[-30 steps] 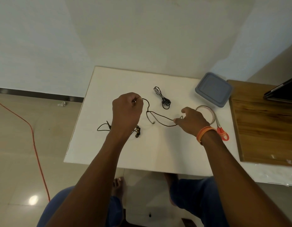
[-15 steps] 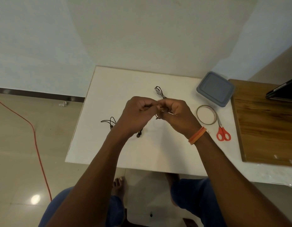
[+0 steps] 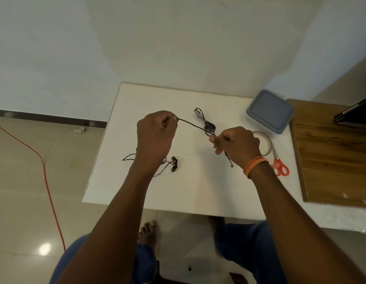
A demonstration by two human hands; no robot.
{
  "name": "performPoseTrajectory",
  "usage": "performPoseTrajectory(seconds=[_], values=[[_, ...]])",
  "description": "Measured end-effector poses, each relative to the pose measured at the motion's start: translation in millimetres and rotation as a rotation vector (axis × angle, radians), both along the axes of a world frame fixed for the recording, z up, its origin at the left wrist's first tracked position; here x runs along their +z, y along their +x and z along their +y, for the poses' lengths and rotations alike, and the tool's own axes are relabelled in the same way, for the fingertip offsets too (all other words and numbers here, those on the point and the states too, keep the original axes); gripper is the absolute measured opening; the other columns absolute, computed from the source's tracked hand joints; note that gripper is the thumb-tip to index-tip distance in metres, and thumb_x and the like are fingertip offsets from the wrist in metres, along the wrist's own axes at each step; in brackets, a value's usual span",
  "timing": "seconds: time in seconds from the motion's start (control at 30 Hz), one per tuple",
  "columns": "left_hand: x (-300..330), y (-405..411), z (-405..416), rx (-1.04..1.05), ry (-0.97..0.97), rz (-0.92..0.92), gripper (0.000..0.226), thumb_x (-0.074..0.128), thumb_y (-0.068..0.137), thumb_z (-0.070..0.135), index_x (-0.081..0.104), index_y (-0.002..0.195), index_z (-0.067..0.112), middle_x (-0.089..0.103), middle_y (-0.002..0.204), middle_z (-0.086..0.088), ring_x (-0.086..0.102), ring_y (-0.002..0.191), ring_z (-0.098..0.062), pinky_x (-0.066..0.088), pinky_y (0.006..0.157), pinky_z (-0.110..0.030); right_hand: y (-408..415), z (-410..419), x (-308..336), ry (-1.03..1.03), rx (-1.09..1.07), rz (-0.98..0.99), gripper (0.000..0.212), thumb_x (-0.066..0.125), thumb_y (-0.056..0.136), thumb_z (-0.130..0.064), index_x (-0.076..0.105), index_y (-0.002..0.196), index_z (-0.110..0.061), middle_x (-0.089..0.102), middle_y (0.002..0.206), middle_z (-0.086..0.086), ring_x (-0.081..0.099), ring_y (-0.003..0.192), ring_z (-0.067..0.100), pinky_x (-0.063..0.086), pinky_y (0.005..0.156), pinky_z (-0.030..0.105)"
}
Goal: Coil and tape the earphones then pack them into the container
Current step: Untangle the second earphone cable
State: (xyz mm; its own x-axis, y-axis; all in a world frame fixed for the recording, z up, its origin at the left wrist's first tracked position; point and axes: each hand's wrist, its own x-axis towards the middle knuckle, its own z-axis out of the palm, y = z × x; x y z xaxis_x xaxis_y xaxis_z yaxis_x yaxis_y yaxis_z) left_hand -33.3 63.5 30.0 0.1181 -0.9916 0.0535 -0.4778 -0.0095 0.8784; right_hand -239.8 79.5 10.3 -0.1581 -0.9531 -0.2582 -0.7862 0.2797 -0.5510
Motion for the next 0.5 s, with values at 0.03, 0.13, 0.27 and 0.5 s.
performPoseTrajectory(seconds=[0.03,0.13,0.27,0.5], values=[[-2,1,-1,0.023,-0.004,0.003,0.02,0.055,0.089,0.011,0.07,0.076,0.007,0.044,0.046,0.0,0.033,0.046,-0.01,0.027,0.048,-0.017,-1,0,0,-0.021,-0.034,-0.002,0.039,0.059,0.089,-0.052,0.068,0.066,-0.023,0.069,0.059,-0.011,0.063,0.07,0.007,0.044,0.091,0.046],[-7,1,-3,0.023,0.021,-0.043,0.021,0.054,0.09,0.01,0.07,0.078,0.01,0.046,0.042,0.013,0.04,0.043,-0.008,0.032,0.051,-0.018,-4,-2,-2,-0.044,-0.126,-0.085,0.036,0.056,0.092,-0.047,0.069,0.07,-0.022,0.07,0.058,-0.01,0.066,0.075,0.01,0.043,0.094,0.049],[-20,6,-4,-0.125,0.032,-0.244,0.021,0.053,0.093,0.01,0.072,0.084,0.008,0.053,0.051,0.007,0.05,0.05,-0.011,0.039,0.056,-0.024,-10,-4,-8,-0.057,-0.109,-0.226,0.017,0.058,0.093,-0.034,0.072,0.084,-0.032,0.071,0.06,-0.011,0.068,0.084,0.011,0.046,0.095,0.046],[-37,21,-6,-0.112,0.073,-0.522,0.024,0.054,0.089,0.002,0.073,0.088,0.016,0.059,0.067,0.003,0.058,0.074,-0.03,0.039,0.065,-0.031,-24,0,8,0.066,0.055,-0.55,0.012,0.064,0.092,-0.017,0.075,0.095,-0.015,0.072,0.069,0.012,0.068,0.075,0.006,0.047,0.089,0.023]])
